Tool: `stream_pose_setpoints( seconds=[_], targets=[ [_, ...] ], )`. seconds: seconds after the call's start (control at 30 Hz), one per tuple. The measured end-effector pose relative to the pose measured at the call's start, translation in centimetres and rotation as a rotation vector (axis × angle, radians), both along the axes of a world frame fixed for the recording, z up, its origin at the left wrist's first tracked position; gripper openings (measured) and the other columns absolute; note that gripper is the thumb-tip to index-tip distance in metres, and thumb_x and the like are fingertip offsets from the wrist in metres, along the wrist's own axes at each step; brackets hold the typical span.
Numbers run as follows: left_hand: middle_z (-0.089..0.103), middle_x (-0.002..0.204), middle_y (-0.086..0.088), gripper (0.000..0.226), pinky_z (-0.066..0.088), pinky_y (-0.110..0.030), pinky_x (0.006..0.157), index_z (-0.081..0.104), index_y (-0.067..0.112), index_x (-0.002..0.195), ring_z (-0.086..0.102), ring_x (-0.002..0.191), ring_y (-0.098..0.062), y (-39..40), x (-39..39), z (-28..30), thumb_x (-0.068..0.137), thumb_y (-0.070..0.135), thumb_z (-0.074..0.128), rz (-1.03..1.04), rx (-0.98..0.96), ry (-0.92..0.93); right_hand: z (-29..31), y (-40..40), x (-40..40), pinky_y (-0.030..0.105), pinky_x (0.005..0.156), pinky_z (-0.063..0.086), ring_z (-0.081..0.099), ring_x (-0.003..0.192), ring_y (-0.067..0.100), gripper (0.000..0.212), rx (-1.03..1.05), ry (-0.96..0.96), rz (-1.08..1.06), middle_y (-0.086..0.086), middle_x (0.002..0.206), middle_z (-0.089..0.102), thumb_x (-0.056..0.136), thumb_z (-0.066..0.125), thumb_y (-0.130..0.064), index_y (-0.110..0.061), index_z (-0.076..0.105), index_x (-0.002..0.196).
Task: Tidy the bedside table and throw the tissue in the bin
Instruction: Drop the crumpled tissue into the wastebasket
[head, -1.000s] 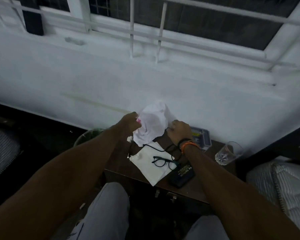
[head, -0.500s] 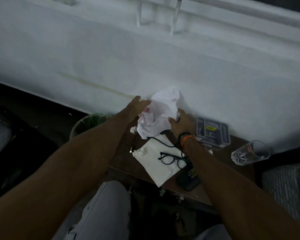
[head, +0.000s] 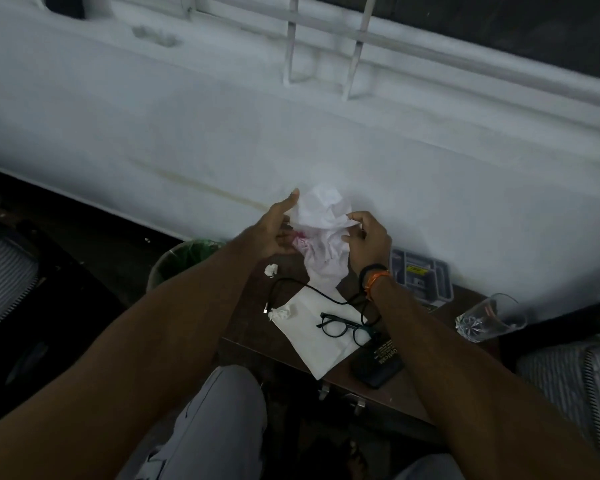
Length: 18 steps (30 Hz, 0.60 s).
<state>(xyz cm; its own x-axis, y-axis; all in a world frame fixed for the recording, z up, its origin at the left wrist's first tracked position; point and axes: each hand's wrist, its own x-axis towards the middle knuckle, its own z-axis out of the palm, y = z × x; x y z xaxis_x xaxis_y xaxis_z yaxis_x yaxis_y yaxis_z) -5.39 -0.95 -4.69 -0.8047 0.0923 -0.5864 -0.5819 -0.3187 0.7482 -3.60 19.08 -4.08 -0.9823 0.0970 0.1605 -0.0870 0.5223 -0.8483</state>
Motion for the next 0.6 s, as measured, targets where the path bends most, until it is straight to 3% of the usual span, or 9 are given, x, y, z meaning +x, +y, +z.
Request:
stream_pose_setpoints(
  seconds=[0.1, 0.17, 0.27, 0.33, 0.43, 0.5, 0.57, 0.6],
  targets=[
    [0.063, 0.123, -0.014, 0.092, 0.058, -0.045, 0.088, 0.060, 0.012, 0.125, 0.065, 0.109, -0.029, -0.3, 0.9, 1.2, 0.056, 0.067, 0.082, 0.021, 0.044, 0.026, 2.1, -0.6, 0.7, 0.039, 0.080, 0.060, 0.069, 0.089, 0.019, 0.033, 0.058, 0.081, 0.046, -0.002, 0.094, 0.074, 0.079, 0.048, 0.002, -0.018, 0.070, 0.093],
    [0.064, 0.124, -0.012, 0.081, 0.059, -0.041, 0.083, 0.059, 0.011, 0.128, 0.067, 0.104, -0.028, -0.6, 1.6, 2.2, 0.065, 0.055, 0.083, 0.003, 0.071, 0.083, 3.3, -1.4, 1.1, 0.031, 0.078, 0.057, 0.068, 0.088, 0.017, 0.034, 0.103, 0.127, 0.081, -0.001, 0.093, 0.075, 0.079, 0.049, 0.006, -0.015, 0.072, 0.092],
    [0.073, 0.099, -0.007, 0.025, 0.060, -0.028, 0.073, 0.063, 0.000, 0.113, 0.067, 0.090, -0.020, -1.6, 2.9, 3.5, 0.096, 0.016, 0.054, -0.077, 0.137, 0.158, 4.8, -3.0, 1.6, 0.018, 0.072, 0.051, 0.066, 0.084, 0.012, 0.037, 0.127, 0.168, 0.128, -0.003, 0.091, 0.075, 0.079, 0.049, 0.009, -0.016, 0.074, 0.091],
    [0.074, 0.089, -0.005, 0.022, 0.058, -0.025, 0.075, 0.063, 0.002, 0.103, 0.064, 0.090, -0.018, -2.8, 3.6, 3.9, 0.098, 0.002, 0.042, -0.093, 0.154, 0.167, 5.5, -4.4, 1.9, 0.004, 0.071, 0.046, 0.063, 0.084, 0.008, 0.035, 0.129, 0.157, 0.160, -0.002, 0.093, 0.076, 0.081, 0.049, 0.009, -0.013, 0.074, 0.091],
    [0.066, 0.111, -0.010, 0.029, 0.055, -0.030, 0.085, 0.058, 0.001, 0.123, 0.061, 0.100, -0.022, -5.2, 4.7, 4.4, 0.098, 0.012, 0.047, -0.051, 0.085, 0.221, 6.4, -7.3, 2.2, -0.005, 0.073, 0.039, 0.064, 0.088, 0.010, 0.030, 0.141, 0.176, 0.211, 0.004, 0.096, 0.077, 0.086, 0.052, 0.005, -0.010, 0.077, 0.093],
    [0.065, 0.118, -0.015, 0.044, 0.054, -0.035, 0.089, 0.057, -0.002, 0.129, 0.063, 0.103, -0.025, -7.1, 5.2, 4.5, 0.090, 0.018, 0.061, 0.006, 0.022, 0.246, 6.4, -9.1, 2.3, 0.001, 0.079, 0.043, 0.068, 0.091, 0.016, 0.028, 0.166, 0.204, 0.247, 0.006, 0.097, 0.077, 0.086, 0.055, 0.002, -0.011, 0.078, 0.095],
    [0.067, 0.111, -0.017, 0.058, 0.057, -0.035, 0.084, 0.061, -0.006, 0.123, 0.065, 0.097, -0.027, -9.5, 5.9, 4.4, 0.072, 0.017, 0.075, 0.080, -0.009, 0.239, 5.7, -11.5, 2.3, 0.024, 0.084, 0.052, 0.066, 0.097, 0.027, 0.028, 0.227, 0.212, 0.250, 0.008, 0.100, 0.074, 0.085, 0.060, -0.001, -0.017, 0.079, 0.096],
    [0.068, 0.103, -0.017, 0.052, 0.058, -0.033, 0.077, 0.064, -0.008, 0.115, 0.065, 0.090, -0.027, -10.4, 6.1, 4.3, 0.068, 0.012, 0.075, 0.118, -0.019, 0.240, 5.4, -12.4, 2.3, 0.032, 0.083, 0.053, 0.062, 0.098, 0.029, 0.027, 0.245, 0.188, 0.222, 0.008, 0.101, 0.070, 0.084, 0.062, -0.004, -0.020, 0.079, 0.097]
  ],
)
